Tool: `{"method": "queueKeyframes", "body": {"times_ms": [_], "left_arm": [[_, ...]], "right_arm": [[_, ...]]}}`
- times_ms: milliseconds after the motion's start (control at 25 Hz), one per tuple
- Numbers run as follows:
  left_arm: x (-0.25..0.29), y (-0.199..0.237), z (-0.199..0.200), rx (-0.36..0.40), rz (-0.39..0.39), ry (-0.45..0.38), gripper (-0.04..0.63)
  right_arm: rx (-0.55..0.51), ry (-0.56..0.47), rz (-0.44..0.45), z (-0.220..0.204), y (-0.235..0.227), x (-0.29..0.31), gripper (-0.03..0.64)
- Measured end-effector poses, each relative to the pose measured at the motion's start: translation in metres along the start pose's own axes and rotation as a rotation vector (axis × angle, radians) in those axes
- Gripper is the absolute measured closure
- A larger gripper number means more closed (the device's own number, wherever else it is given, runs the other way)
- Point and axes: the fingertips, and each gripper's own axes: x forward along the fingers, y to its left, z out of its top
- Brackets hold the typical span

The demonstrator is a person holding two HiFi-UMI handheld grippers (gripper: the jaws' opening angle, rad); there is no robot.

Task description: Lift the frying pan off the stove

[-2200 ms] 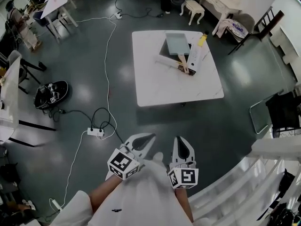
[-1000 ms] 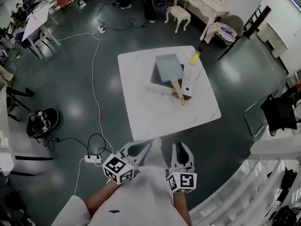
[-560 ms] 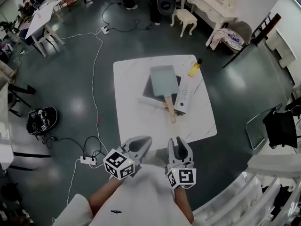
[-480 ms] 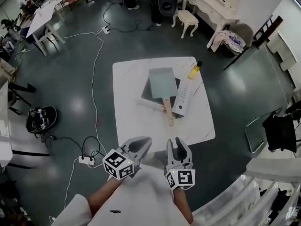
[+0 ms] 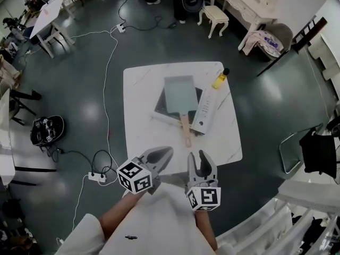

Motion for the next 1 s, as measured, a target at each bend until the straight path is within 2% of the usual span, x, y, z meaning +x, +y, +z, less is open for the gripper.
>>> {"method": "queueKeyframes", "body": {"times_ms": [280, 520, 800, 840, 920, 1000], "left_arm": [[0.019, 0.021, -0.006, -0.1, -0.04, 0.006, 0.594], [0.041, 0.042, -0.016, -0.181, -0.075, 0.018, 0.592], [0.067, 0.08, -0.029, -0.294, -0.068, 0.029, 0.591], [0.072, 0.084, -0.031, -0.308, -0.072, 0.034, 0.584], [0.081, 0.091, -0.035, -0.339, -0.09, 0.046, 0.506], [0.09, 0.099, -0.039, -0.357, -0.1, 0.065, 0.492]], "right_arm": [[0.026, 0.036, 0.018, -0.018, -0.004, 0.01, 0.505], [0.006, 0.081, 0.017, -0.037, -0.017, 0.028, 0.495], [-0.019, 0.117, 0.022, -0.058, -0.026, 0.054, 0.48], [-0.019, 0.123, 0.025, -0.062, -0.026, 0.058, 0.48], [-0.015, 0.13, 0.034, -0.068, -0.025, 0.065, 0.48], [-0.007, 0.139, 0.039, -0.075, -0.023, 0.072, 0.48]]}}
